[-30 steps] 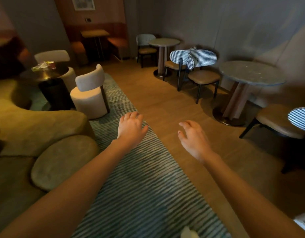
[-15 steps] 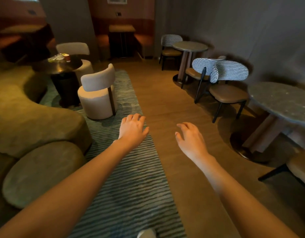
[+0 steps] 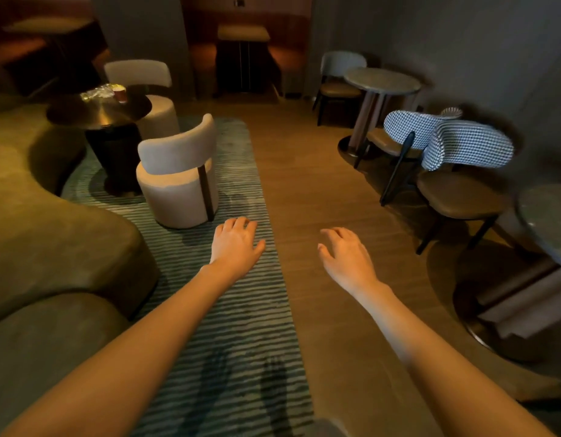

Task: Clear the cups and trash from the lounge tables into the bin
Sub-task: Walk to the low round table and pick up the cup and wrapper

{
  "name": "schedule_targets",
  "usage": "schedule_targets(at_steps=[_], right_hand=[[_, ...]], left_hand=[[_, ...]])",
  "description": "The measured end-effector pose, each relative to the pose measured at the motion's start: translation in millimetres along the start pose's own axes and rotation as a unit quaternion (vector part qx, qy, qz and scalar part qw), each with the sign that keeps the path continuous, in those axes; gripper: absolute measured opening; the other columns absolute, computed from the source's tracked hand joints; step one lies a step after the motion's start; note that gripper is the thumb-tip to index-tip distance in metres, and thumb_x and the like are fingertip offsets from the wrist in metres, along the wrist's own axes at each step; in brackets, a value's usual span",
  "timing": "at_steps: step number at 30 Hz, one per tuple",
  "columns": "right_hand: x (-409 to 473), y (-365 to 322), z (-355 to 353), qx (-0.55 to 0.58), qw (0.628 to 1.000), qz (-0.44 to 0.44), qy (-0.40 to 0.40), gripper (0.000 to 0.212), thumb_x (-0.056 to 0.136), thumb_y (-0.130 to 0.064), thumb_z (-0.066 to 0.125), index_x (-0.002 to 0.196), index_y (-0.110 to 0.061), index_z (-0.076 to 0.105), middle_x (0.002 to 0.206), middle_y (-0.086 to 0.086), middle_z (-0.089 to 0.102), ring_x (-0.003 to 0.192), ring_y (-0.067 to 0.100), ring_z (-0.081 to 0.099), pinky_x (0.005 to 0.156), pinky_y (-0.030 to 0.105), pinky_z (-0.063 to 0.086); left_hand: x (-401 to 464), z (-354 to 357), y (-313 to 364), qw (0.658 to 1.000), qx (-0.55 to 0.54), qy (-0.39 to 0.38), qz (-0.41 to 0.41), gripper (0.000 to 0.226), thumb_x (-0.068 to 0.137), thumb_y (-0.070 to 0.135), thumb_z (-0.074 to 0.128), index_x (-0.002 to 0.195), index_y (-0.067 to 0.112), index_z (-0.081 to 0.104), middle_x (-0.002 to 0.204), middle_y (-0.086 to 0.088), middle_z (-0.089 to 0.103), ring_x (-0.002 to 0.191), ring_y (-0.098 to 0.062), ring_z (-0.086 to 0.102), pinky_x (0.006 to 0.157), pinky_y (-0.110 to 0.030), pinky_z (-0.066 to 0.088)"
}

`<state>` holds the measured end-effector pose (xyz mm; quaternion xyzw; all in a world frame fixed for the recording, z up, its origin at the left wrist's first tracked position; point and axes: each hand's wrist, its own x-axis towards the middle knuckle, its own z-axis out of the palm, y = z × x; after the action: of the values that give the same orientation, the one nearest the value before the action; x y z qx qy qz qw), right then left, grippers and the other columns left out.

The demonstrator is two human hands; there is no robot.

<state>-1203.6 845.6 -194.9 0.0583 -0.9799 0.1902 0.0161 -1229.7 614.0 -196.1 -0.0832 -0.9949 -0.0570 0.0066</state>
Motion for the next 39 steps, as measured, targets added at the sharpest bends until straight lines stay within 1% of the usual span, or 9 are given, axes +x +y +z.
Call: schedule_targets(at_steps=[7,14,18,22,25,27,31,35,39], right_hand=[[135,46,43,0.015,0.996,-0.008,-0.086,0.046,0.101,-0.035,0.041,0.143,-0.016,0.042,0.143,0.004,0.044,0.14,0.023,0.029,0.109,0.037,0.036],[326,97,37,0.013,0.996,-0.011,-0.083,0.046,0.101,-0.036,0.04,0.144,-0.018,0.042,0.145,0.006,0.043,0.141,0.024,0.028,0.109,0.037,0.035],[434,104,35,0.007,0.996,-0.023,-0.086,0.046,0.101,-0.036,0.039,0.144,-0.018,0.041,0.146,0.007,0.041,0.143,0.025,0.025,0.11,0.038,0.035],[528,98,48,0.028,0.991,-0.051,-0.117,0.046,0.102,-0.033,0.039,0.145,-0.017,0.039,0.148,0.008,0.039,0.145,0.027,0.021,0.113,0.039,0.028],[609,86,63,0.035,0.989,-0.064,-0.129,0.046,0.102,-0.033,0.04,0.145,-0.018,0.039,0.147,0.007,0.04,0.144,0.027,0.022,0.114,0.038,0.026],[667,76,70,0.042,0.99,-0.072,-0.115,0.046,0.102,-0.032,0.041,0.144,-0.016,0.04,0.146,0.007,0.041,0.142,0.028,0.024,0.113,0.039,0.027],[782,56,65,0.059,0.994,-0.05,-0.073,0.043,0.1,-0.03,0.043,0.14,-0.014,0.045,0.142,0.01,0.044,0.138,0.03,0.028,0.111,0.041,0.03],[882,43,57,0.053,0.997,-0.053,-0.034,0.041,0.099,-0.028,0.045,0.136,-0.01,0.049,0.139,0.013,0.047,0.135,0.03,0.033,0.111,0.039,0.029],[973,48,61,0.044,0.997,-0.055,-0.024,0.043,0.099,-0.028,0.044,0.137,-0.01,0.048,0.141,0.012,0.047,0.136,0.029,0.032,0.111,0.037,0.027]], left_hand=[[130,42,-20,0.999,-0.034,0.0,0.001,0.05,0.095,0.044,0.043,0.137,0.015,0.046,0.138,-0.004,0.047,0.129,-0.025,0.038,0.107,-0.04,0.033],[314,43,-33,0.999,-0.037,-0.025,-0.023,0.052,0.096,0.045,0.042,0.139,0.016,0.042,0.14,-0.006,0.044,0.129,-0.027,0.038,0.105,-0.041,0.035],[408,37,-57,0.999,-0.025,-0.006,-0.043,0.051,0.095,0.046,0.043,0.136,0.015,0.045,0.136,-0.008,0.047,0.125,-0.028,0.042,0.102,-0.04,0.037],[486,42,-88,0.998,-0.028,-0.013,-0.062,0.05,0.095,0.045,0.045,0.134,0.014,0.046,0.134,-0.009,0.048,0.123,-0.03,0.042,0.098,-0.041,0.037],[556,42,-120,0.997,-0.033,-0.011,-0.072,0.049,0.095,0.043,0.045,0.134,0.015,0.046,0.136,-0.008,0.047,0.124,-0.03,0.041,0.1,-0.041,0.035],[609,39,-145,0.997,-0.037,-0.004,-0.069,0.048,0.095,0.042,0.046,0.135,0.015,0.045,0.138,-0.008,0.045,0.125,-0.03,0.039,0.102,-0.042,0.034],[720,17,-192,0.997,-0.043,0.024,-0.062,0.048,0.094,0.042,0.047,0.134,0.015,0.047,0.136,-0.009,0.047,0.126,-0.03,0.04,0.101,-0.042,0.034],[820,1,-219,0.997,-0.042,0.043,-0.055,0.049,0.094,0.042,0.047,0.134,0.015,0.047,0.137,-0.009,0.047,0.128,-0.029,0.038,0.104,-0.042,0.033],[910,5,-235,0.998,-0.039,0.027,-0.05,0.05,0.094,0.042,0.047,0.137,0.015,0.045,0.14,-0.008,0.044,0.13,-0.029,0.037,0.105,-0.042,0.032]])
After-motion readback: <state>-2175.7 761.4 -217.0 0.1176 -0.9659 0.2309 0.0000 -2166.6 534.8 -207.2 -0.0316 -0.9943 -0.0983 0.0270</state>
